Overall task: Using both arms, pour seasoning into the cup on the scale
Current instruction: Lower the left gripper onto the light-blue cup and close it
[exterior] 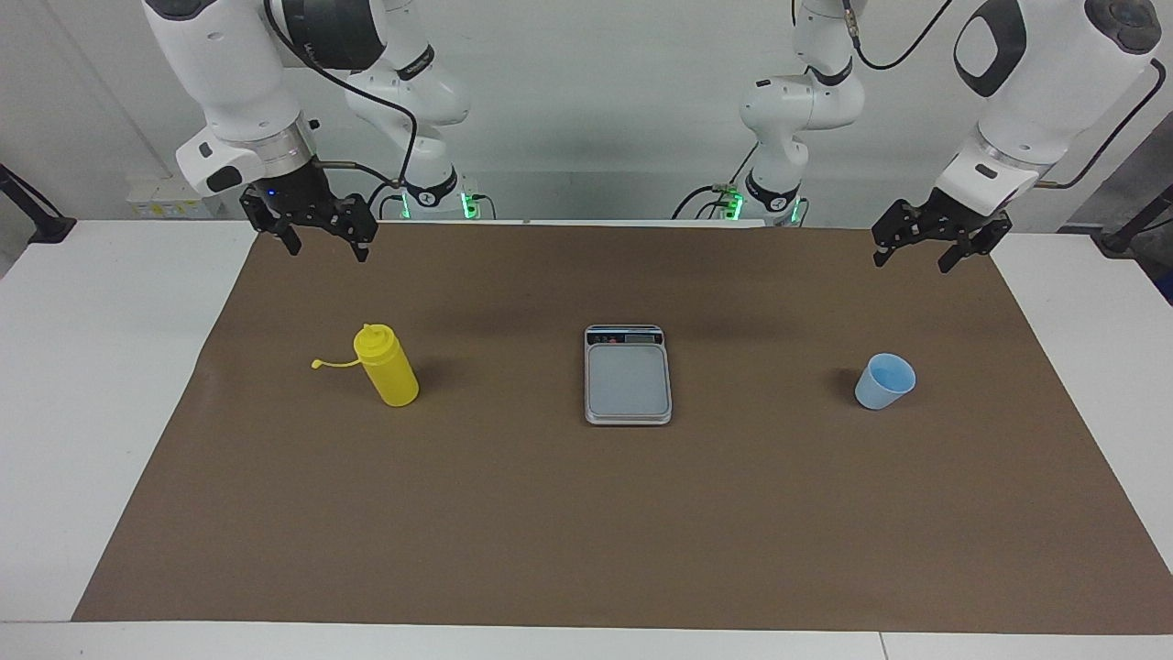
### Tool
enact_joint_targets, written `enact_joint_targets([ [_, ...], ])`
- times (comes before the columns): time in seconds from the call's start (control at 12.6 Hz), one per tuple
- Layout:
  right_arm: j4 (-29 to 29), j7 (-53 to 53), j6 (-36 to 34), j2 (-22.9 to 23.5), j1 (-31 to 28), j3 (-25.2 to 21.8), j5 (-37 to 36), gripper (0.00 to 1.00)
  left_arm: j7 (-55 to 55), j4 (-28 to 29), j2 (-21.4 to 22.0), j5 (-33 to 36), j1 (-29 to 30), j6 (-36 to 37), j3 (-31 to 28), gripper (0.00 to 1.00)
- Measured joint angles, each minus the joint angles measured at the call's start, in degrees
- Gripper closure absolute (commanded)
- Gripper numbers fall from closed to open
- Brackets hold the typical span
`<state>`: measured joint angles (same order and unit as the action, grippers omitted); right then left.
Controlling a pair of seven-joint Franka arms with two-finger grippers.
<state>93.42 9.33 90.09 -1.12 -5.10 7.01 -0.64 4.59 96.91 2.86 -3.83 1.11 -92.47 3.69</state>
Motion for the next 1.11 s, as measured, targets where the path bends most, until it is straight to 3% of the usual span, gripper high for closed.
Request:
enact_joint_targets([
  [0.71,1.22,1.72,0.14,-0.42,0.01,0.0,-0.04,0.0,-0.92,1.39,0.1,0.32,-0.55,-3.7,0.72,0.0],
  [1.11,1.24,1.72,0.23,-0.49,0.11,0.0,-0.04,0.0,-6.88,7.05,0.53,4.52,-7.15,-8.91,1.68,0.0],
])
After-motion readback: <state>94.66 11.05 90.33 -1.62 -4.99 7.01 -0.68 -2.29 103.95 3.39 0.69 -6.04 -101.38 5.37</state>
